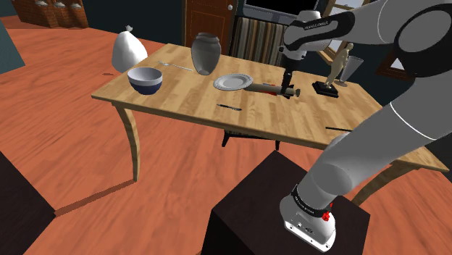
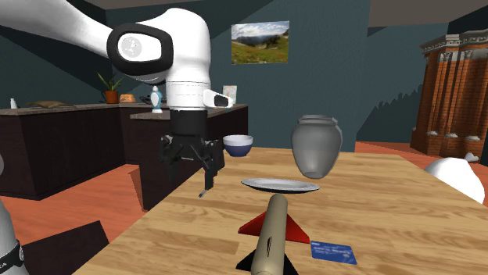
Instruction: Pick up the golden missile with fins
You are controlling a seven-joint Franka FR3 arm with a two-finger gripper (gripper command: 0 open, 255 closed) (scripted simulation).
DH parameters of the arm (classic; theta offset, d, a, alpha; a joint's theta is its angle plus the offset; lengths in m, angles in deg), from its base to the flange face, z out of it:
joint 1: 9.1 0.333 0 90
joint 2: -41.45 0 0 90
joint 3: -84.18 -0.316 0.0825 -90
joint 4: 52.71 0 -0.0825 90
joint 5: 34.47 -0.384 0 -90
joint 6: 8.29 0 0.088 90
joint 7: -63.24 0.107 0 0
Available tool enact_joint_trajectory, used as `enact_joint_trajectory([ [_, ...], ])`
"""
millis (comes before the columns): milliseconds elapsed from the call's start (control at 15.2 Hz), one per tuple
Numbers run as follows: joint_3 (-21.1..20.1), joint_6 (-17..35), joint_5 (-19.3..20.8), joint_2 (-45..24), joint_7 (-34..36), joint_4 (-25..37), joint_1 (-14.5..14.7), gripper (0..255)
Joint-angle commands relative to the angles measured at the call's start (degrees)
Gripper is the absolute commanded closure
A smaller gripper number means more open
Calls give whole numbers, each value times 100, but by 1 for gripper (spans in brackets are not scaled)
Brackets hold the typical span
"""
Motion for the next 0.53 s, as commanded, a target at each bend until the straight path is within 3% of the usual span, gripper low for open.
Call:
enact_joint_trajectory([
  [0, 238, 172, -220, -520, -462, 328, 48, 0],
  [264, 578, 376, -838, -1561, -1440, 1031, -26, 0],
  [462, 652, 419, -1399, -2389, -2168, 1656, -264, 0],
])
